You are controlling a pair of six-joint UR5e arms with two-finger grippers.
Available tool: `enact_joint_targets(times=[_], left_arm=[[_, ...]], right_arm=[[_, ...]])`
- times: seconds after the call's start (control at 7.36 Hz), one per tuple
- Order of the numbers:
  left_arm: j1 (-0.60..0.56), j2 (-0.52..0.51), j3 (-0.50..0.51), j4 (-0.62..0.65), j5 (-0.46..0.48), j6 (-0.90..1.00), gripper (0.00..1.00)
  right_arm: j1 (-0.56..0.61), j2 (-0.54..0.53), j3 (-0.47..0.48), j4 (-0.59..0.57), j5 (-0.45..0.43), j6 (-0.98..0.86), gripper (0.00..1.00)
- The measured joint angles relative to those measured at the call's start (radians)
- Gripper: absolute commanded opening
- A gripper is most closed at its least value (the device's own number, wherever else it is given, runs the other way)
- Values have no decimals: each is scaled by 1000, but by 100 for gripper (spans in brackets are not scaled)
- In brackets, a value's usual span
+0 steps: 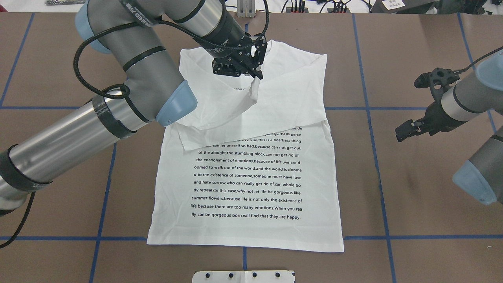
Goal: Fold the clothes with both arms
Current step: 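Carry the sleeve with the left gripper across the shirt toward the right arm, then open the left gripper and lift it off the sleeve while the right arm lowers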
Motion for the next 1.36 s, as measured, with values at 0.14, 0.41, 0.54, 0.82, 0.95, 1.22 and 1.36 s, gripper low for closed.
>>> enact_joint_targets(times=[0.14, 0.41, 0.54, 0.82, 0.95, 1.22, 1.36], left_arm=[[23, -8, 71, -74, 42, -1, 0], [97, -23, 191, -182, 143, -1, 0], [135, -26, 213, -199, 187, -1, 0], [184, -28, 227, -207, 218, -1, 0], [204, -30, 228, -212, 226, -1, 0], [236, -32, 229, -226, 246, -1, 0], [246, -33, 229, -229, 250, -1, 0]], right_arm=[[3, 1, -2, 0, 0, 0, 100], [7, 7, -6, -1, 2, 0, 100], [9, 11, -7, -1, 4, 0, 100], [11, 14, -8, -1, 5, 1, 100], [11, 14, -8, -1, 5, 1, 100], [11, 10, -8, -1, 5, 1, 100], [11, 8, -9, -1, 5, 1, 100]])
